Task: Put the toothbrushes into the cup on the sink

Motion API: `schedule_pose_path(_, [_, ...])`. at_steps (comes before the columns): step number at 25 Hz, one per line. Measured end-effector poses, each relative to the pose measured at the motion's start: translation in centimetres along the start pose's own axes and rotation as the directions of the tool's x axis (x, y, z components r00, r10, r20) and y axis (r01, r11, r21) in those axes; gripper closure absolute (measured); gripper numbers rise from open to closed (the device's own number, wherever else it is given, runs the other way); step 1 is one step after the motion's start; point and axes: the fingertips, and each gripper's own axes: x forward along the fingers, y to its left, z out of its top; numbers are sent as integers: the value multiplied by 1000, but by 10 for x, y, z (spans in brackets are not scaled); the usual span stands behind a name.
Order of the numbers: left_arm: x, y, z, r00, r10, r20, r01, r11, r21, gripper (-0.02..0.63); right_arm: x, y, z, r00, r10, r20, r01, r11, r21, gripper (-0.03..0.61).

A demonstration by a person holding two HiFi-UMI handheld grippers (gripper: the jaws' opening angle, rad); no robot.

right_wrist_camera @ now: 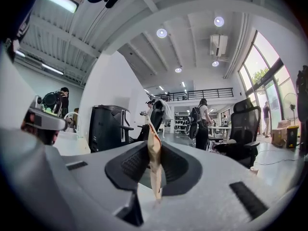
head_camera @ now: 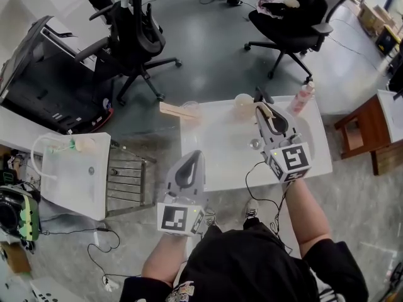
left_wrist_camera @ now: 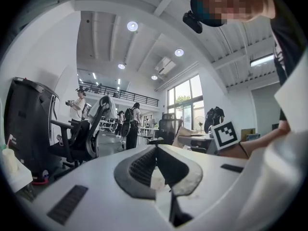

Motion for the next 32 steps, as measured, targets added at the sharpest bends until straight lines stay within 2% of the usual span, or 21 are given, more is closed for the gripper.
schedule_pose_path(8, [2,15,-15,1000,7,-28,-7,1000,-21,606,39,-18,-40,998,-46,-53,43,997,-57,503])
schedule_pose_path(15, [-1,32,-25,998,29,-54,-30,999,-28,606,76,-21,-84,991,-62,-119,56,997,-56,503])
schedule_pose_path(25, [-4,67,-37,994,63,-89,-66,997,-36,606,110,-16,-148,957,-110,-269,97,993,-63,499])
schedule_pose_path(32, [-12,87,-46,991,80,-106,-85,995,-42,606,121,-8,-172,945,-86,-317,83,996,-24,474])
